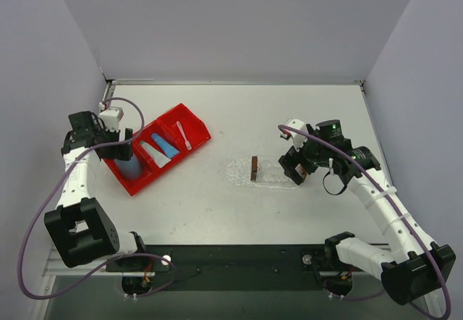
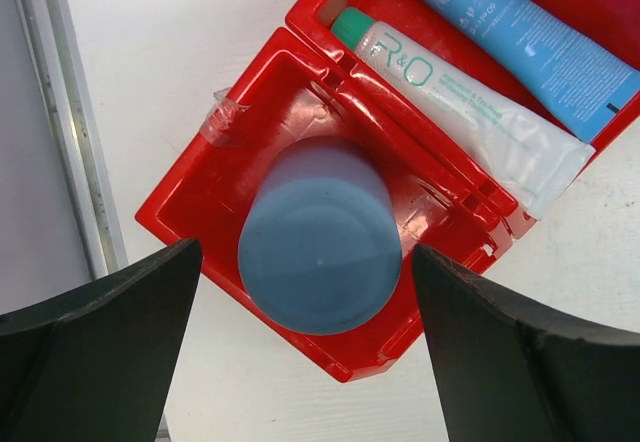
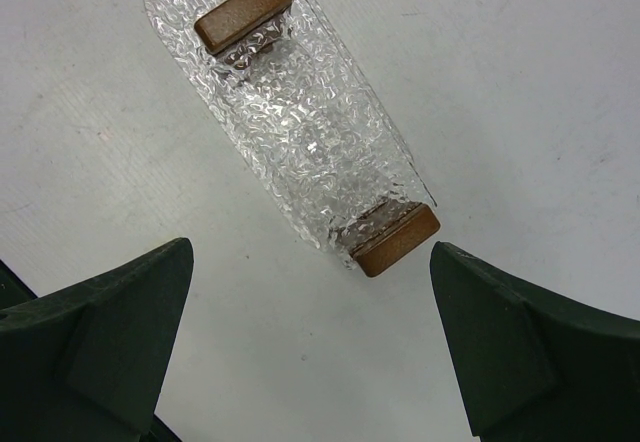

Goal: Prepare toiletry sets of a toothbrush and toothpaste on the tray

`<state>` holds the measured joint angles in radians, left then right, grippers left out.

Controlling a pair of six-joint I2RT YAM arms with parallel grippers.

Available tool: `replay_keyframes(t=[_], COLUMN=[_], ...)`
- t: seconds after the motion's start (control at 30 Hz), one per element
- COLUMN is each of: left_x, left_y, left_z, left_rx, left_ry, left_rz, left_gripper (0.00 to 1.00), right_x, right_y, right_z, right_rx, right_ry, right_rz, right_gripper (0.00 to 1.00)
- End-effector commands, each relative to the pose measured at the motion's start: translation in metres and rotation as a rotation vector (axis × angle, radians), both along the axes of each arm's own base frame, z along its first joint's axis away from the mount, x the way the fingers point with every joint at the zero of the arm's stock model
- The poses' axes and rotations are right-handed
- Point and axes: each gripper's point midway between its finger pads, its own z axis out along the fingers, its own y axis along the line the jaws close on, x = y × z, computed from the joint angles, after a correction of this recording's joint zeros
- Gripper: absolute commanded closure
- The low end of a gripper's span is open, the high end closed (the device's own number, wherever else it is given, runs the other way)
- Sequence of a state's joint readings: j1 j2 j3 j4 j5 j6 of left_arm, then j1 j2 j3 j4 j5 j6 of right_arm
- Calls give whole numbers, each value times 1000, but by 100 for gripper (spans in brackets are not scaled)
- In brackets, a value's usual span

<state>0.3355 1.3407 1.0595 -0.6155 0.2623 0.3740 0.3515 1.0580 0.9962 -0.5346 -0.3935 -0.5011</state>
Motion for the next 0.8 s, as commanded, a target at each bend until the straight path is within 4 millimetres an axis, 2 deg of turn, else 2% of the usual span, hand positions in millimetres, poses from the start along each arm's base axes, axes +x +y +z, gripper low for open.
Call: replay_keyframes(t=[0.0,0.33,0.43,0.63,0.77], left_x=[10,11,13,13,12], left_y=[3,-1,-5,-10,-11], left_z=[-5,-22,-23,-24,-14], left_rx=[0,-15,-26,-45,-42], left_ry=[-35,-17,-20,-15,-29], left_rz=[3,-9,-22,-37,-41], left_gripper=[3,5,12,31,44], right_x=[-4,-4,-5,-5,-6], right_y=[6,8,8,7,6], right_z=[-6,-9,-12,-12,-11], right_rx=[10,7,0,-4,-9], right_ry=[23,35,40,40,35], right_rz=[29,36,35,34,37], right_gripper=[0,0,0,0,0])
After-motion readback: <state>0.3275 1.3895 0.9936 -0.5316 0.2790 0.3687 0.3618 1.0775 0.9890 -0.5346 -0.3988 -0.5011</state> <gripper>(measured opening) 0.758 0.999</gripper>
